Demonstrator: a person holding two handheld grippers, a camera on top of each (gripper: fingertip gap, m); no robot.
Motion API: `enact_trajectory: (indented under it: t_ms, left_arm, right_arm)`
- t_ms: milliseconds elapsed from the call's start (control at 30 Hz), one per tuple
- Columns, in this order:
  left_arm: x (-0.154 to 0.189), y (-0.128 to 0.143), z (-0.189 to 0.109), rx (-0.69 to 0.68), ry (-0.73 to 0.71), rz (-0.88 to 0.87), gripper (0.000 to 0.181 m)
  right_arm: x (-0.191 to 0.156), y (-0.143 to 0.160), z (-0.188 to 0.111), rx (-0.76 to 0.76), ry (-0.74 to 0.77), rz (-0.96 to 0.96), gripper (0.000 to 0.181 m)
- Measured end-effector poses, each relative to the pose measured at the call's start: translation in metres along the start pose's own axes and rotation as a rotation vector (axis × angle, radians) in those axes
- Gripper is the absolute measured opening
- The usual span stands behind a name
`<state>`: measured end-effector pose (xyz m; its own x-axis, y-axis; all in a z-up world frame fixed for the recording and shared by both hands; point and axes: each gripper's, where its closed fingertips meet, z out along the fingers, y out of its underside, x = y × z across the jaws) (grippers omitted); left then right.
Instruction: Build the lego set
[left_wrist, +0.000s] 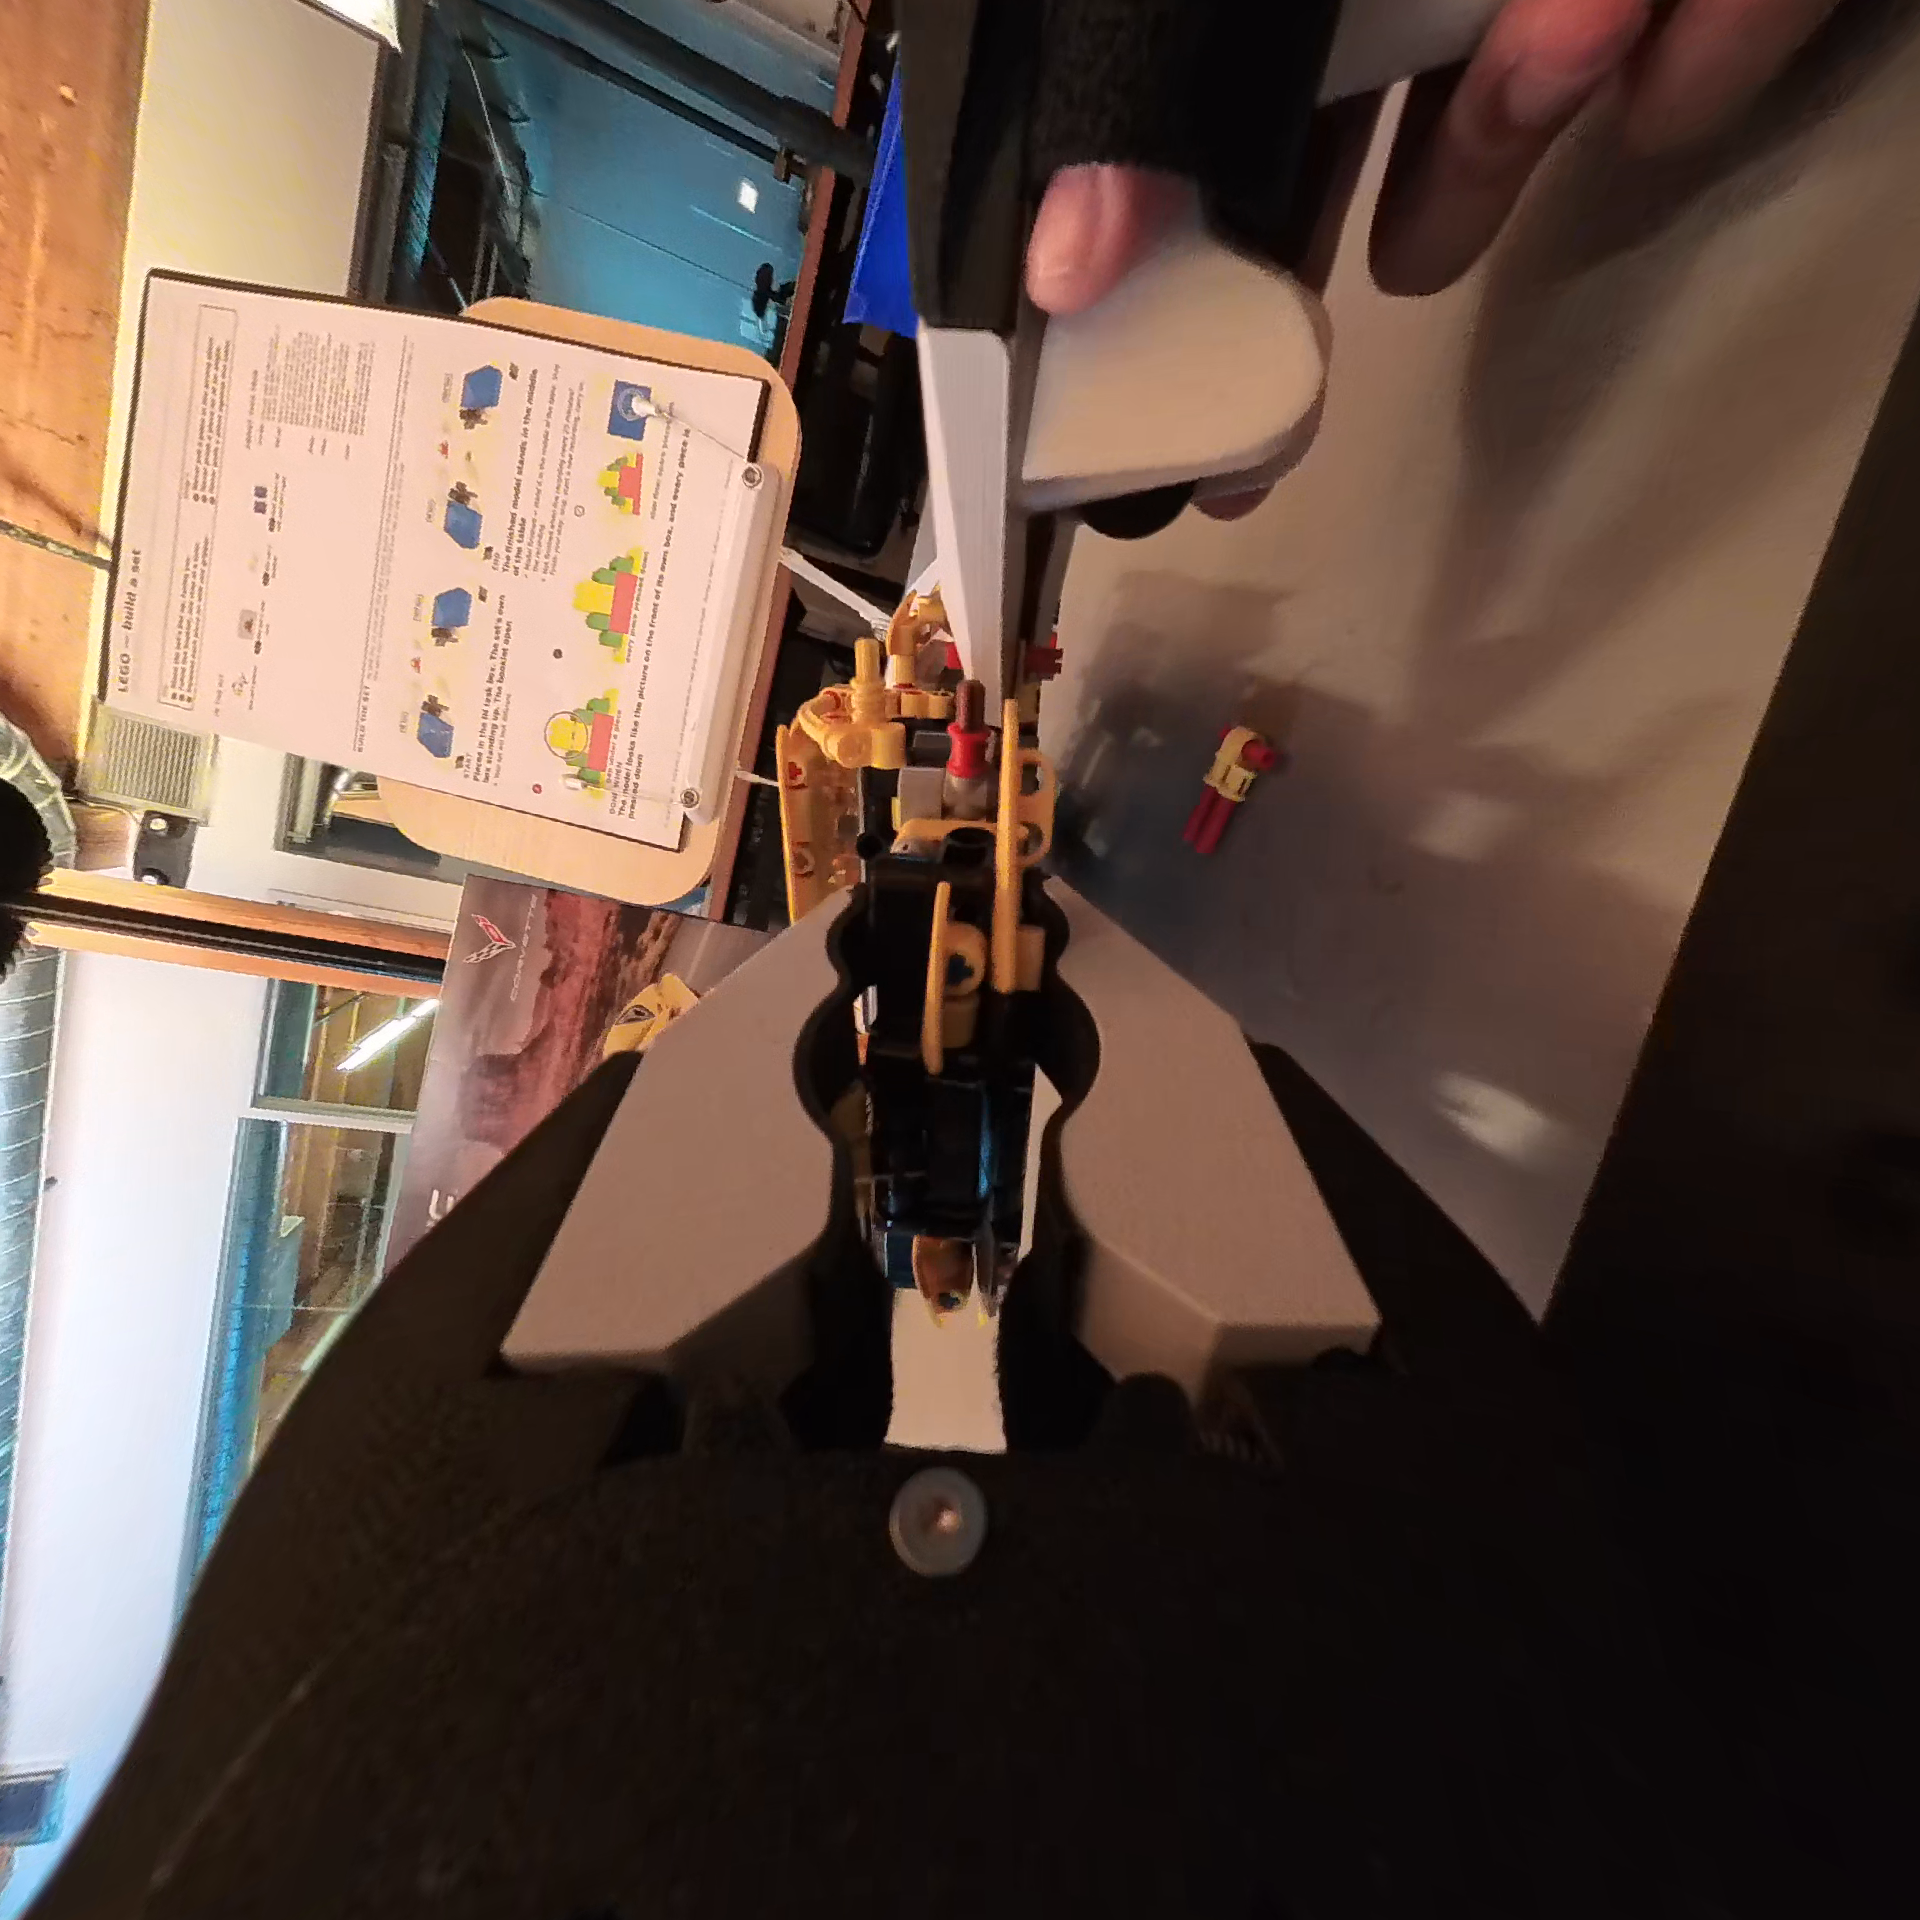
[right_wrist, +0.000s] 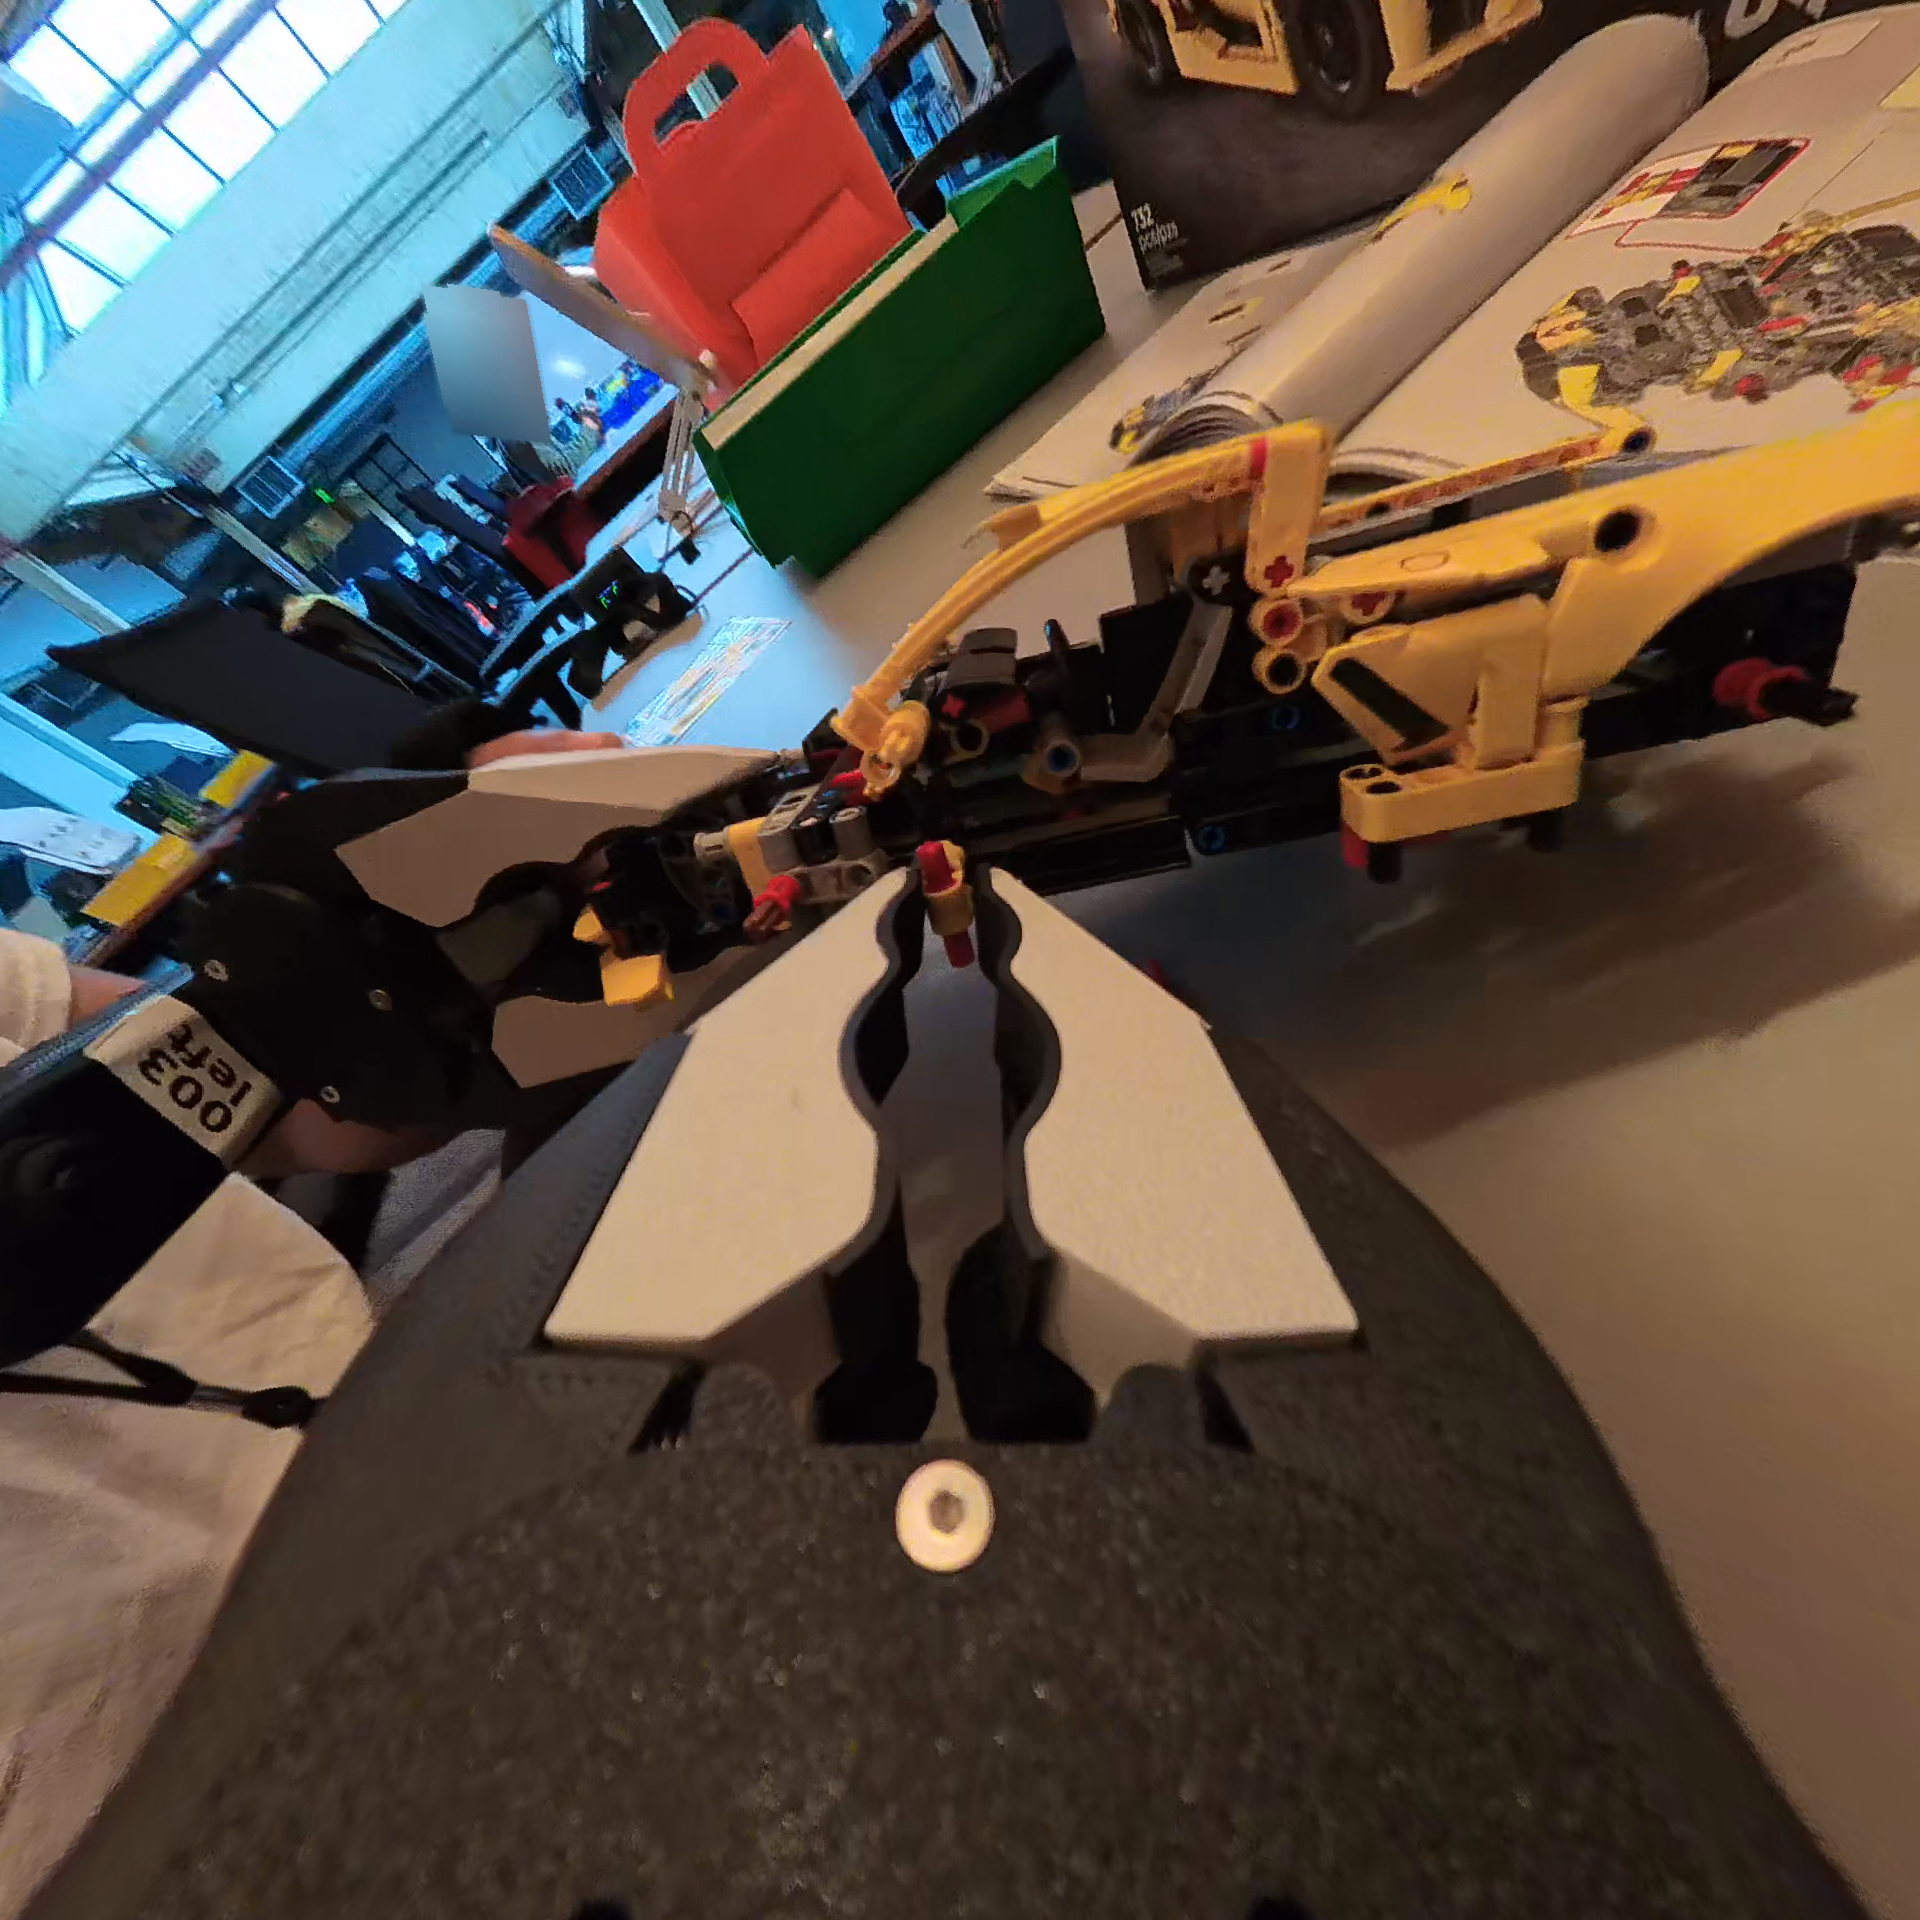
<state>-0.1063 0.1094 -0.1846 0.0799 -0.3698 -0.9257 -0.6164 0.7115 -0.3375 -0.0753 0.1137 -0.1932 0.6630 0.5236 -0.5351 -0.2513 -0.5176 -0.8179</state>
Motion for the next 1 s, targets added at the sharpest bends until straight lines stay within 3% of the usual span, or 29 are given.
enact_trajectory:
  t_ms: [333, 1000]
  left_arm:
    - [0.0012, -0.0010, 0.0018, 0.016, -0.006, -0.005, 0.028]
    - [0.0021, -0.0038, 0.0037, 0.022, -0.010, 0.014, 0.029]
  right_arm:
    - [0.0032, 0.0002, 0.0000, -0.009, 0.069, -0.089, 0.007]
    - [0.0046, 0.0007, -0.0015, -0.003, 0.030, -0.025, 0.008]
